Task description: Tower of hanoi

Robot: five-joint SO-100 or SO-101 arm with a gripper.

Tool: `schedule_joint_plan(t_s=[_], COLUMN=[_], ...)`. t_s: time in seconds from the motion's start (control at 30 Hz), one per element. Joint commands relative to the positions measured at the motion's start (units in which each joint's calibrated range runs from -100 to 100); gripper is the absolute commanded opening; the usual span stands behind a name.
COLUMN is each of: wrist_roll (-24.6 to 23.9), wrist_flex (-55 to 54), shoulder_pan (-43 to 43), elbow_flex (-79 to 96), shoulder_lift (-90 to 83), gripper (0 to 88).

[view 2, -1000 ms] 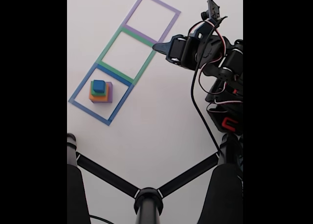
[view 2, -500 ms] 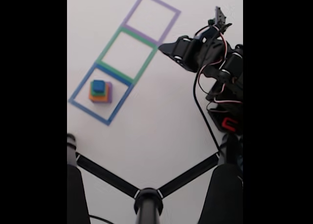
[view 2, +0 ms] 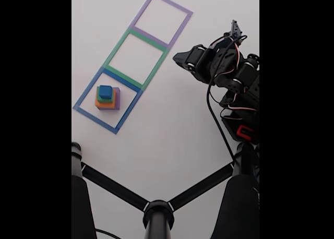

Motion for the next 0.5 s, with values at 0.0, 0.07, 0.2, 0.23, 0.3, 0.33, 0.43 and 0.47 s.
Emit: schedule_joint_plan(t_s=[0.0,0.07,0.2,0.23,0.3,0.33,0.43,0.47], wrist_roll=[-8.28,-8.28,-8.28,-8.28,-8.28,-8.28,-8.28,-8.28], wrist_flex=[0.86,0.86,1.11,1.11,1.43,2.16,2.32,2.32], shoulder_pan=[0.56,0.64,0.64,0.71,0.71,0.71,0.71,0.71], elbow_flex=[1.48,2.3,4.03,4.48,5.21,5.3,5.3,5.3], shoulder_lift=[-1.36,-1.36,-1.36,-1.36,-1.36,-1.36,-1.36,-1.36], gripper=[0.1,0.1,0.1,0.1,0.1,0.1,0.1,0.1])
